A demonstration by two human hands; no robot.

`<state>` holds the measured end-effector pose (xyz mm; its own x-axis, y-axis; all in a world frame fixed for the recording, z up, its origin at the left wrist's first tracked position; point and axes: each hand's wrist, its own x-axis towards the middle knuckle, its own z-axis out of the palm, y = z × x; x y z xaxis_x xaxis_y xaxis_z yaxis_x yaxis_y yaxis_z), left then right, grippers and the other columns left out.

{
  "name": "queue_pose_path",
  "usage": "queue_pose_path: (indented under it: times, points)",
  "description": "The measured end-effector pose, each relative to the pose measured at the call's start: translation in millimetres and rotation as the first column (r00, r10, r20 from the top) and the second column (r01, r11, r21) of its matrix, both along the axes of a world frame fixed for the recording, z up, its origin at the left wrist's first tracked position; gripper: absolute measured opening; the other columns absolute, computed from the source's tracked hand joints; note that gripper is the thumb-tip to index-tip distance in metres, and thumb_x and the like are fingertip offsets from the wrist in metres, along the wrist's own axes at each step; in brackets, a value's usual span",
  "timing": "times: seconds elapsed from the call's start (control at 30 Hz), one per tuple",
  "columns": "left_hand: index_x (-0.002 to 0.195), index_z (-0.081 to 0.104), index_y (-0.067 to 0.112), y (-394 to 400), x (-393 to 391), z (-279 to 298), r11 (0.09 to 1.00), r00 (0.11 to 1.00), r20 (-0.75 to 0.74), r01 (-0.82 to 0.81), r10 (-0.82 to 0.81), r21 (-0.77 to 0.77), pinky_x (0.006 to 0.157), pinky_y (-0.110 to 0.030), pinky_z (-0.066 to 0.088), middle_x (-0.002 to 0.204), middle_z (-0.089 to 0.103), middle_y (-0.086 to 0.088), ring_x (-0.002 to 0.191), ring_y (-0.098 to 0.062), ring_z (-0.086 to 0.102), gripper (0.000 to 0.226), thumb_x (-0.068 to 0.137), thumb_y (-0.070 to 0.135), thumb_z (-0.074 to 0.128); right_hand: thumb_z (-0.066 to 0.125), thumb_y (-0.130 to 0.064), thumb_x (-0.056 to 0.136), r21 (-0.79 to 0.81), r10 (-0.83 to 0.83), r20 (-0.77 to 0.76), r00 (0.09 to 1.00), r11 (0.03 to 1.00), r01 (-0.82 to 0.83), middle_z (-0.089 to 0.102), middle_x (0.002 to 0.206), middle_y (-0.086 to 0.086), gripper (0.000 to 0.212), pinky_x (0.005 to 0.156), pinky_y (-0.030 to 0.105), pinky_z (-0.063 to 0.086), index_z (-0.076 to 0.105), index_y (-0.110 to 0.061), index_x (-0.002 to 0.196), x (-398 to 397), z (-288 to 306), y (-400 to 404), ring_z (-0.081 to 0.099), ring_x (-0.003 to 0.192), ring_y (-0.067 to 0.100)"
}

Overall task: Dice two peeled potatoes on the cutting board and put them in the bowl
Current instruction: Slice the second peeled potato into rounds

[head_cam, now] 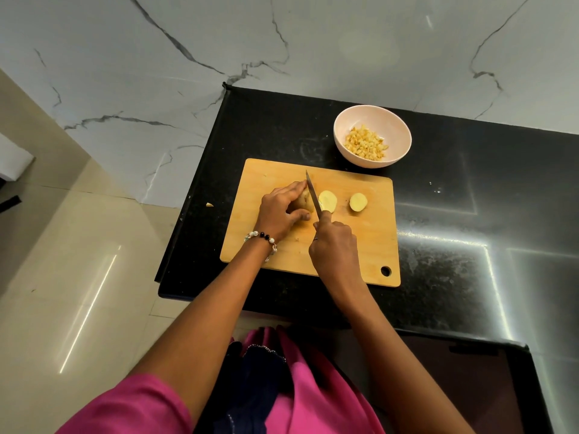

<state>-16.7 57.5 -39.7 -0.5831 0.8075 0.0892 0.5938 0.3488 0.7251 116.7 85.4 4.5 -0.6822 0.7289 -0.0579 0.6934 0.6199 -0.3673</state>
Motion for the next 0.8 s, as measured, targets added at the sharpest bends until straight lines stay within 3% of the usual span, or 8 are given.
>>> queue_pose_path:
  times: [0.17,0.4,0.57,0.8]
  points:
    - [0.135,0.049,0.01,-0.4,-1.1,-0.3,1.0,1.0,0.006,0.006,-0.006,0.001,0.105,-0.029,0.036,0.136,0.053,-0.008,0.126,-0.022,0.048,0.068,0.074,0.018,0.078,0.039,-0.003,0.094,0.021,0.004,0.005,1.0,1.0,-0.004,0.062,0.104,0.02,0.043,0.072,0.042,0.049,0.039,-0.001,0.137,-0.6,-2.3,-0.8,0.06,0.087,0.037]
    - [0.135,0.049,0.01,0.2,-0.6,0.1,1.0,1.0,-0.002,-0.006,0.006,0.002,0.106,-0.028,0.034,0.137,0.053,-0.008,0.126,-0.022,0.048,0.066,0.075,0.015,0.076,0.03,-0.001,0.096,0.103,0.03,0.078,0.997,0.994,-0.038,0.059,0.107,0.021,0.037,0.065,0.034,0.034,0.038,0.002,0.131,-4.7,3.3,-3.5,0.059,0.09,0.039]
    - [0.133,0.052,0.009,-0.3,-1.5,-1.4,1.0,0.998,-0.065,-0.003,0.004,0.019,0.104,-0.025,0.034,0.134,0.055,-0.01,0.122,-0.025,0.053,0.062,0.075,0.008,0.075,0.028,-0.002,0.097,0.126,0.053,0.076,0.996,0.99,-0.062,0.06,0.104,0.021,0.029,0.062,0.032,0.034,0.044,0.002,0.121,-20.7,-0.4,1.1,0.062,0.087,0.036]
    - [0.13,0.055,0.01,-2.1,1.9,-4.2,0.998,0.998,-0.056,-0.016,0.019,0.057,0.1,-0.018,0.032,0.132,0.056,-0.009,0.12,-0.024,0.053,0.062,0.072,0.01,0.078,0.025,0.001,0.096,0.124,0.061,0.108,0.992,0.99,-0.074,0.058,0.104,0.021,0.036,0.062,0.032,0.034,0.037,0.004,0.129,1.9,-8.3,-15.0,0.062,0.088,0.037]
